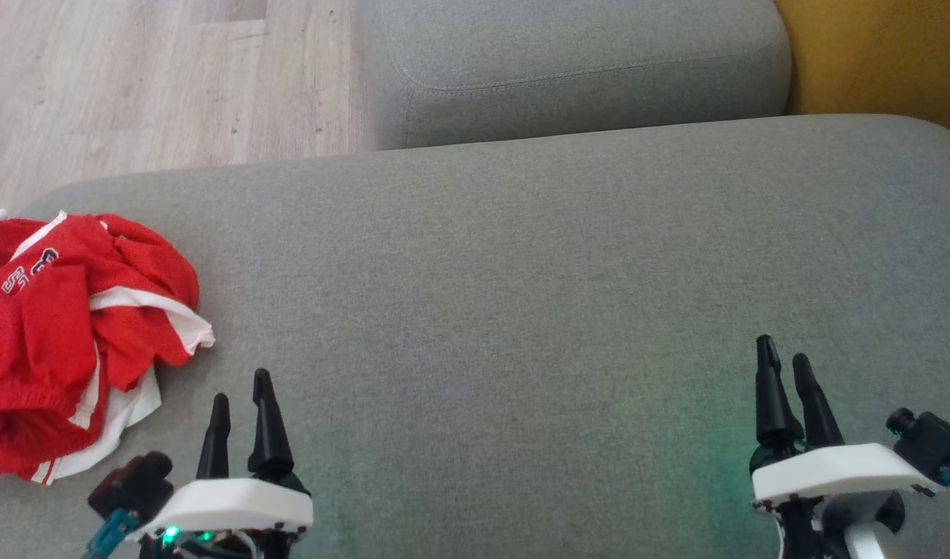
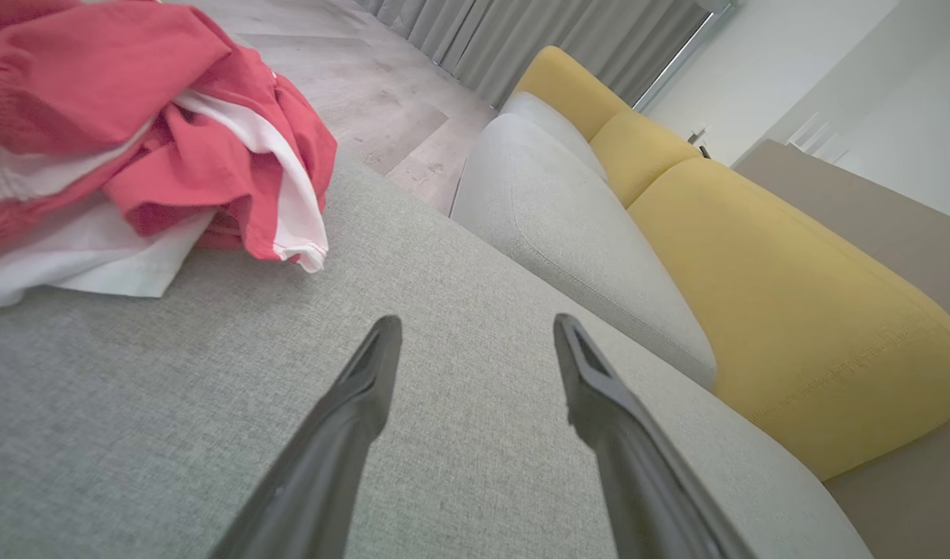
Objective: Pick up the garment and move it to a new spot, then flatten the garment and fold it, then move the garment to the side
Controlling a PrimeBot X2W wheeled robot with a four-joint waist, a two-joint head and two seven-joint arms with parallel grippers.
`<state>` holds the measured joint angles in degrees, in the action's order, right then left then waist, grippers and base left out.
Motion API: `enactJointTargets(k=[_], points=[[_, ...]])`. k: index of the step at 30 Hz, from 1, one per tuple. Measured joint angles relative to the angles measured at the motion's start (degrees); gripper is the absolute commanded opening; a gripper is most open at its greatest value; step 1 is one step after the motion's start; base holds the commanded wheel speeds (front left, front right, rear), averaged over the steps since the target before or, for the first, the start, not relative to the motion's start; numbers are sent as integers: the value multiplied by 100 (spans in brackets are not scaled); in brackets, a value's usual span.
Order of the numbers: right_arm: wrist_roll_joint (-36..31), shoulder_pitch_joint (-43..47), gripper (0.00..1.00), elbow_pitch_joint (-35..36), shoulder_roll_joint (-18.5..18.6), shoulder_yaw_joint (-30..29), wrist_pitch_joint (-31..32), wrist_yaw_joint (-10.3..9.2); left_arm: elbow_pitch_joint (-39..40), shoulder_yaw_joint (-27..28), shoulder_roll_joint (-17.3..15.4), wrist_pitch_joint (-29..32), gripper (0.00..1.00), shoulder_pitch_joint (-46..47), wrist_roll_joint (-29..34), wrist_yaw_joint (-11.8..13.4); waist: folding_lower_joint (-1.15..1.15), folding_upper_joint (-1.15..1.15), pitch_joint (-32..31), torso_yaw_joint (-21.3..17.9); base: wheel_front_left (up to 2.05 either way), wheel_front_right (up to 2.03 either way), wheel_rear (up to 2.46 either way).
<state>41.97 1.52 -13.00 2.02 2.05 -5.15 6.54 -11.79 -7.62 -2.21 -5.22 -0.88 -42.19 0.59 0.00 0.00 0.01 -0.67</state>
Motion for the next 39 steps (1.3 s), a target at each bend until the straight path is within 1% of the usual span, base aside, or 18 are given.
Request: enactJointTargets(k=[8, 20, 31, 39], points=[[-546, 32, 100, 35, 3, 105, -160, 1, -27, -92, -2, -148, 100, -1, 424, 25, 0, 0, -8, -7, 0, 0, 0], [-1348, 34, 100, 154, 10, 303, -345, 8, 57, -257, -9, -345, 100, -1, 1263, 99, 0, 0, -22, -50, 0, 0, 0], [-2079, 42, 100, 233, 22, 334, -528, 32, 91, -400, -16, -520, 100, -1, 2019, 159, 0, 0, -43, -76, 0, 0, 0], [-2614, 62, 100, 235, 25, 328, -665, 48, 78, -513, -21, -648, 100, -2, 2449, 194, 0, 0, -69, -70, 0, 0, 0]])
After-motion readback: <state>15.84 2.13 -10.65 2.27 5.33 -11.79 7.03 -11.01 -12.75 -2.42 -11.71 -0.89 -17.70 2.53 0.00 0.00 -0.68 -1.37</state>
